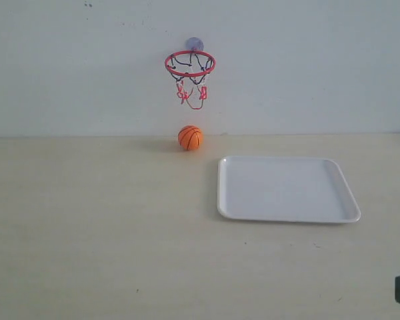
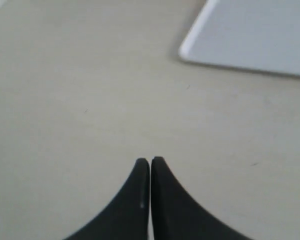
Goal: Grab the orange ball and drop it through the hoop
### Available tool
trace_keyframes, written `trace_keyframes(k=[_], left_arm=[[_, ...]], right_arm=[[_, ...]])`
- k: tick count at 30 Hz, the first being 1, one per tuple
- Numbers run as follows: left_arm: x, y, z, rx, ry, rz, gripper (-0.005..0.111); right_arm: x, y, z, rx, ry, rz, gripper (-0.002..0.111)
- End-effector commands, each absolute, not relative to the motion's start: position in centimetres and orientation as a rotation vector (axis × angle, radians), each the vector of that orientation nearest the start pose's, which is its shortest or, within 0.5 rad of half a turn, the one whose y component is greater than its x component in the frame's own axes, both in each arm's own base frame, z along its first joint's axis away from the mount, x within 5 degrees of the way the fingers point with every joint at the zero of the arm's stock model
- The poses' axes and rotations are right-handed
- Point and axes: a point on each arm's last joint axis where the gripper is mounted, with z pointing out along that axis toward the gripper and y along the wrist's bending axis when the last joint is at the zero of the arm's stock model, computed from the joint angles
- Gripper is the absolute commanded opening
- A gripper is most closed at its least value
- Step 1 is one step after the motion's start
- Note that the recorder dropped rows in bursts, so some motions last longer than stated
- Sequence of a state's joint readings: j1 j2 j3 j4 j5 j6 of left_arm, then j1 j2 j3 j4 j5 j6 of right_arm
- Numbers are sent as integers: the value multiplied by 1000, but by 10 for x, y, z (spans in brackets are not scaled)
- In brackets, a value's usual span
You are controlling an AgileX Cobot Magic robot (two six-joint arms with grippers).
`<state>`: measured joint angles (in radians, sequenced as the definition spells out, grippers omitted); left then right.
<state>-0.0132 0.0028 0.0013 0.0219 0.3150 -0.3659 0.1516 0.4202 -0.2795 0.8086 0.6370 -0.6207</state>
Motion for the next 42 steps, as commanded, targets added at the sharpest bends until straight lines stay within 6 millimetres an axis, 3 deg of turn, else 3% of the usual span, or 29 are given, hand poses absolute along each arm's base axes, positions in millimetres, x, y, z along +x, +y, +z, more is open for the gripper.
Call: trace_keyframes(k=[1,13,21,35,42], left_arm=[[54,-1,185,-293,1773,-256,4],[54,-1,185,-293,1773,-256,4],[54,-1,185,-293,1773,-256,4],[54,-1,185,-293,1773,-256,4],[54,-1,185,-293,1773,-256,4]], right_arm=[[66,37,235,-236,1838,458,0],[37,31,249,-280,1512,510,0],[40,24,255,-330,1428,328,0],[52,22,204,-204,1581,364,0],[53,19,198,-198,1644,316,0]])
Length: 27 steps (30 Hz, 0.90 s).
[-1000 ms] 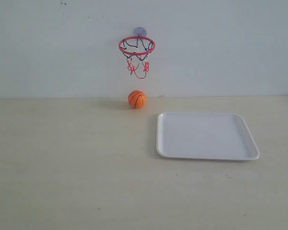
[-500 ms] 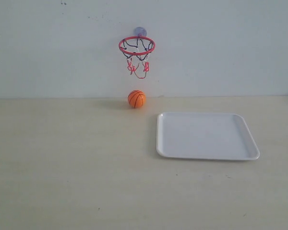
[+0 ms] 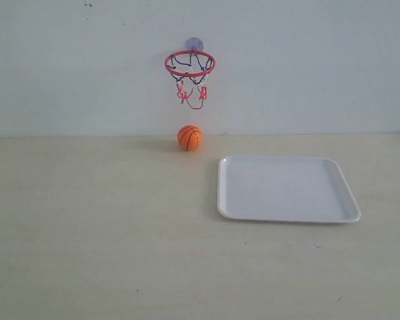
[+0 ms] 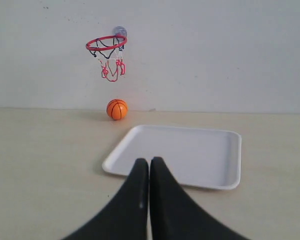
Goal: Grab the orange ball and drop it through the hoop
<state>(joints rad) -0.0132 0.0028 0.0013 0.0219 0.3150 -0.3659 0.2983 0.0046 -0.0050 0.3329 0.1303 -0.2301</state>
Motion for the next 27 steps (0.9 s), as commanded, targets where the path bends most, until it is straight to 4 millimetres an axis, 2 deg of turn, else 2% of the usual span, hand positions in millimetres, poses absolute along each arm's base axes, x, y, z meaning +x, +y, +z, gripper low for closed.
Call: trace_keyframes(k=[1,5,13,23,27], left_arm=[[54,-1,185,-293,1773,-256,4],[54,-1,185,-293,1773,-256,4],[54,-1,185,-293,1773,-256,4],[54,-1,185,-293,1773,-256,4],[54,-1,185,-293,1773,-256,4]], right_arm=[[53,19,198,-203,1648,310,0],[53,18,197,-253,1651,241,0],[51,16,183,-236,1810,236,0],[51,15,181,-250,1833,224,0],[51,13,181,-181,1840,208,0]])
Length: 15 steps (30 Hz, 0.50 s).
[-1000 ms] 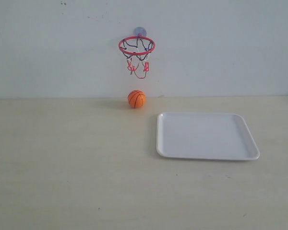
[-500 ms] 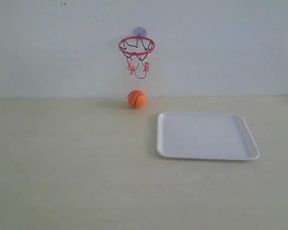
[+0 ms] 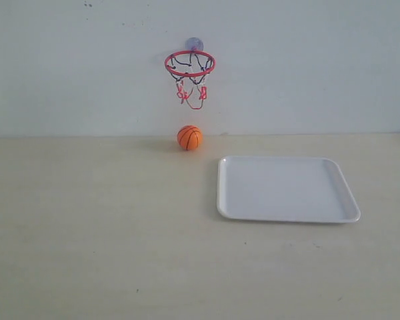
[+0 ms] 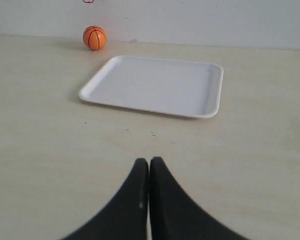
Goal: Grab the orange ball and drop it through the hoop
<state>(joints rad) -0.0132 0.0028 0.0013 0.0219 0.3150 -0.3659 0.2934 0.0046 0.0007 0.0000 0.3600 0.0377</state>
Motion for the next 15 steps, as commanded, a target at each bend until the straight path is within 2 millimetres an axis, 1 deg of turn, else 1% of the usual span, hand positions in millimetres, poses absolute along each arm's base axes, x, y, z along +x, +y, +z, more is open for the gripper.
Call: trace_keyframes(k=[1,3,15], left_arm=[[54,-1,185,-293,1773,-256,4],[54,-1,185,-293,1773,-256,4],[54,-1,185,-293,1773,-256,4]], right_arm=[[52,12,181,-149,1843,209,0],[52,11,181,-114,1845,196,0],[52,11,181,-118,1845,199,0]])
